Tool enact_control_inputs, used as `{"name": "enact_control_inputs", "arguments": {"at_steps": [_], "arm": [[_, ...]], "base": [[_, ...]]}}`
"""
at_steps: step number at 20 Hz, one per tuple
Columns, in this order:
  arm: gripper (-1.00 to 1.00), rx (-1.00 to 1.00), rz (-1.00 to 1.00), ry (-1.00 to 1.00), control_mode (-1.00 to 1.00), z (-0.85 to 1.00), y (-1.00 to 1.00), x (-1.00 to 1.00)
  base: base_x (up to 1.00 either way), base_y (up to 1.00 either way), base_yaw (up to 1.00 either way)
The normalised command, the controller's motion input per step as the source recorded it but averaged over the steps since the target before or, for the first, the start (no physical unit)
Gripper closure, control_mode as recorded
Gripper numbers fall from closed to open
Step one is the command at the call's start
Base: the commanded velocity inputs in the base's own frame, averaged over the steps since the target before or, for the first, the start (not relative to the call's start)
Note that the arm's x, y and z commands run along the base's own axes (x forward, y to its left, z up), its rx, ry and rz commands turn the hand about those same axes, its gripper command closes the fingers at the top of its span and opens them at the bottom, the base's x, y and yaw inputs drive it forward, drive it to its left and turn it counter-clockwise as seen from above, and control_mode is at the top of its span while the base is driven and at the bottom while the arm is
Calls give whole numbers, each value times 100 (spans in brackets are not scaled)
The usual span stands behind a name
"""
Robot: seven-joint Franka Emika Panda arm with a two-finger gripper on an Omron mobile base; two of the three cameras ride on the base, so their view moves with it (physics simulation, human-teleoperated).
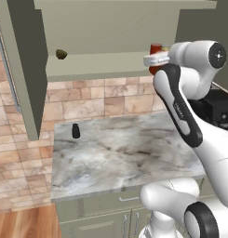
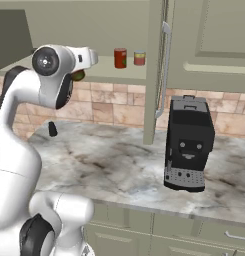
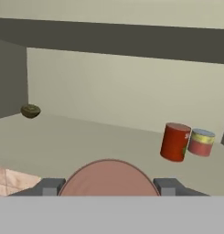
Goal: Pick the cans from the counter and place them in their designated side in the cabinet.
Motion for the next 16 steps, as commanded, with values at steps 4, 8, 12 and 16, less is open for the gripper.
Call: {"name": "enact_control_inputs", "arguments": {"at_steps": [4,8,12,16], "arm": [[100,-1,0,0,-100,5,-9,36],[100,-2,0,0,-100,5,-8,35],[100,-3,0,0,-100,1,-5,36],[100,-3,0,0,-100,0,-2,38]], "base": [[0,0,0],[0,0,0],[0,0,0],[0,0,0]]}}
